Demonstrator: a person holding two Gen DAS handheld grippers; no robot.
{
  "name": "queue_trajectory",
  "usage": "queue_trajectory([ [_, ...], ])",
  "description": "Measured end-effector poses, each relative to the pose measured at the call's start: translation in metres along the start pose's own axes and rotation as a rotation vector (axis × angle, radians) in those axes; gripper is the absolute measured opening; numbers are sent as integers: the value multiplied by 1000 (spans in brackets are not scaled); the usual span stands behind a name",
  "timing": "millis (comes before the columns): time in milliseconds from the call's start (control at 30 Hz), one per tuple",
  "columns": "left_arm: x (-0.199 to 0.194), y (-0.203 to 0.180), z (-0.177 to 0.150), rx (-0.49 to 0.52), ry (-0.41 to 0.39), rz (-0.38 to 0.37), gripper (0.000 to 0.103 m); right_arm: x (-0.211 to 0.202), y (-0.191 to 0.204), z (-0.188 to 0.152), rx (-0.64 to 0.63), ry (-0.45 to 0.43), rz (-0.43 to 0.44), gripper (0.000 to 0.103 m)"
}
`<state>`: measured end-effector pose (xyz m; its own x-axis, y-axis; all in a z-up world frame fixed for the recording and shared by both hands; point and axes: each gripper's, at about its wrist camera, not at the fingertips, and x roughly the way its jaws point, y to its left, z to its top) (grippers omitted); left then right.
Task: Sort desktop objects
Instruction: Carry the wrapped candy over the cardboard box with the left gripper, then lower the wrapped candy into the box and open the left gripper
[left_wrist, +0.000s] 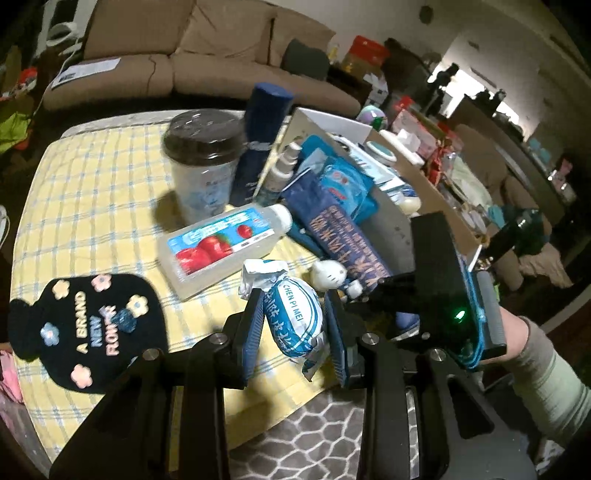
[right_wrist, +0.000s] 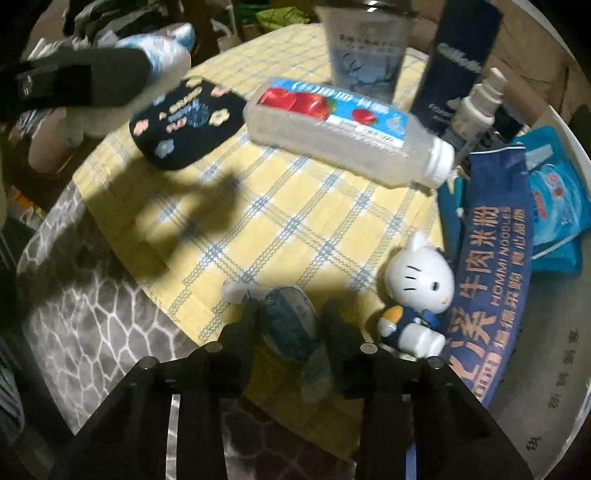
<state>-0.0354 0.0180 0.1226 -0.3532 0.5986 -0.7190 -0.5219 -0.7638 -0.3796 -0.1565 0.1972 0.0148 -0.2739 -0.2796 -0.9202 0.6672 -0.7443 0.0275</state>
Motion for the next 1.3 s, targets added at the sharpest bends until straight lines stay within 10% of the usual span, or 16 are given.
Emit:
queue_trajectory([
  [233,16,-57,31,63,-8,-85,30,-106,-55,-8,226,-215,35,34],
  [533,85,-194,66,210,39,-219,30,-192,-171,-98,592,-303,-184,34],
  [767,149,-268,64,264,113,-244,30,-197,-205,-152,698,-268,-220,34],
  [1167,192,-286,54,272,174,-168,30,-177,-241,-180,757,-238,-176,34],
  [1300,191,-284,53,260,159,-145,57,-174,-247,-185,785,-232,-177,36],
])
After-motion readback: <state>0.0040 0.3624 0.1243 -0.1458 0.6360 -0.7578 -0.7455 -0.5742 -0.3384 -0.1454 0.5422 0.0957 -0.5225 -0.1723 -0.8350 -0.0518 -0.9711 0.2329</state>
